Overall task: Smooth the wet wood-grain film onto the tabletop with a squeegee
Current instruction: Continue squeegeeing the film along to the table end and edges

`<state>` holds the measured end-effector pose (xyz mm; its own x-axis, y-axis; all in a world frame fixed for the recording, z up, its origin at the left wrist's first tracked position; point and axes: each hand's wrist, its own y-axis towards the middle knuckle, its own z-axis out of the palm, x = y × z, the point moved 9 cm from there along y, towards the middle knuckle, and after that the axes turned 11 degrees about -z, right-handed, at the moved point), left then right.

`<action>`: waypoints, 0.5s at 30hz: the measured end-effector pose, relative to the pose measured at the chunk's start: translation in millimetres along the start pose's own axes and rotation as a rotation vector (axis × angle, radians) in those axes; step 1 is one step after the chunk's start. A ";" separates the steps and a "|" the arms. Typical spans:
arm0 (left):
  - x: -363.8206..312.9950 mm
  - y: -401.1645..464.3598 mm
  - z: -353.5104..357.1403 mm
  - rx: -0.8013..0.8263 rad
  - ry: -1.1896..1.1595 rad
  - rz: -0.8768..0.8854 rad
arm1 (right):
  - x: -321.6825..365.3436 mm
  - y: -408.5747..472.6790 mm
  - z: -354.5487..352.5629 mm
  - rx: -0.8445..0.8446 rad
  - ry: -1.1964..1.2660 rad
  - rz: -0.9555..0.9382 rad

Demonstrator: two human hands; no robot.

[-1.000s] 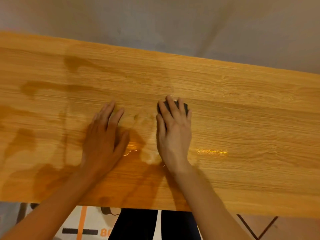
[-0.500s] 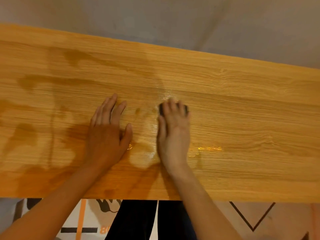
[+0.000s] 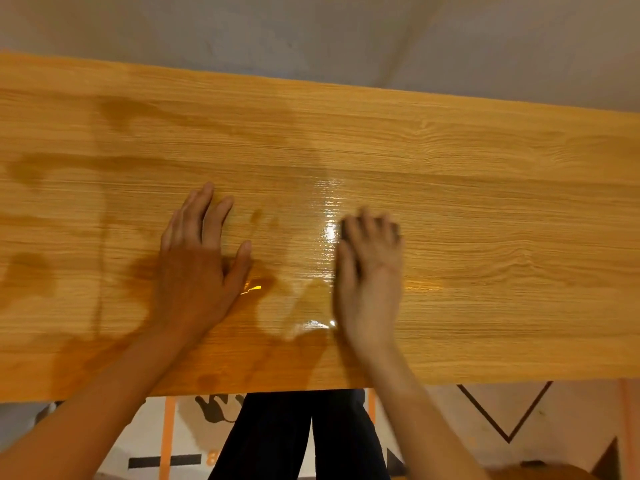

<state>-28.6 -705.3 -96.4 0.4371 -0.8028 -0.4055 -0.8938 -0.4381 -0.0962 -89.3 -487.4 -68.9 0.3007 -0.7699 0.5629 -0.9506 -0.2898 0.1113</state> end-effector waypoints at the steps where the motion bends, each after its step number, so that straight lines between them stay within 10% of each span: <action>1: 0.1 -0.3 0.2 -0.005 -0.002 0.002 | 25.0 -4.7 18.4 0.061 0.009 -0.092; 6: 0.7 -1.8 1.5 -0.023 0.013 0.000 | 36.0 -15.2 25.1 0.281 0.037 -0.377; 15: 0.5 -1.7 -1.2 -0.093 0.045 0.052 | -67.0 -33.1 -49.7 -0.065 0.005 0.130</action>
<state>-26.7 -705.5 -95.3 0.3963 -0.8420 -0.3661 -0.9032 -0.4292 0.0093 -81.8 -398.0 -69.6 0.1748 -0.7957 0.5799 -0.9845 -0.1504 0.0903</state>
